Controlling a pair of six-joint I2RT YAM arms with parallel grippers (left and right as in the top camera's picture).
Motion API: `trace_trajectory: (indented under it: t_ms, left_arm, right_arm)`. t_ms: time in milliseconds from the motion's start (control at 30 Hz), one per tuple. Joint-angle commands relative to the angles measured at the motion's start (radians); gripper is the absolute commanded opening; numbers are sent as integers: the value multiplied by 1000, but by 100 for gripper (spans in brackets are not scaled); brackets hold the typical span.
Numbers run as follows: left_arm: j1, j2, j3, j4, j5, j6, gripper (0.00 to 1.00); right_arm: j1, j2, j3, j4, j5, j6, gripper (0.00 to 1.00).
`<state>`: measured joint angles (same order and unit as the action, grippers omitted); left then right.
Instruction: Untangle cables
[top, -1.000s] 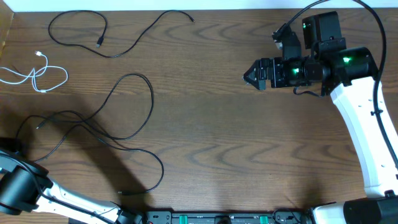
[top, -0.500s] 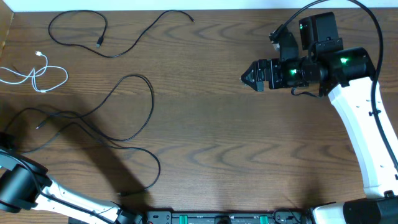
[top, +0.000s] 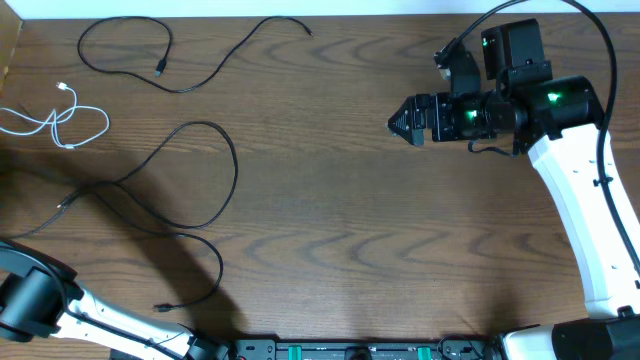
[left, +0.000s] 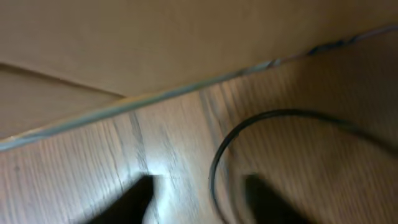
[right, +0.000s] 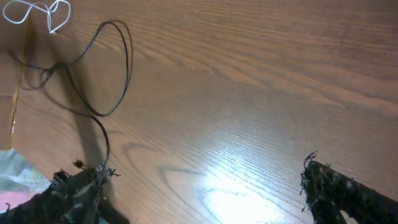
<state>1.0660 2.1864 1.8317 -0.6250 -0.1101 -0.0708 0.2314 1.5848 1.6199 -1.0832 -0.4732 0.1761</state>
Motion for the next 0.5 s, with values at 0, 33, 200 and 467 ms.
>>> trace_trajectory:
  t_ms: [0, 33, 200, 467]
  left_arm:
    - [2, 5, 18, -32, -14, 10, 81]
    - [2, 4, 18, -43, -14, 10, 83]
    - [2, -43, 18, -86, 15, -73, 85]
    - [2, -261, 18, -151, 595, -246, 87]
  right_arm:
    - [6, 5, 2, 1, 0, 11, 99]
    - [6, 5, 2, 0, 0, 11, 99]
    - [7, 5, 2, -5, 0, 11, 99]
    - [8, 5, 2, -18, 0, 10, 99]
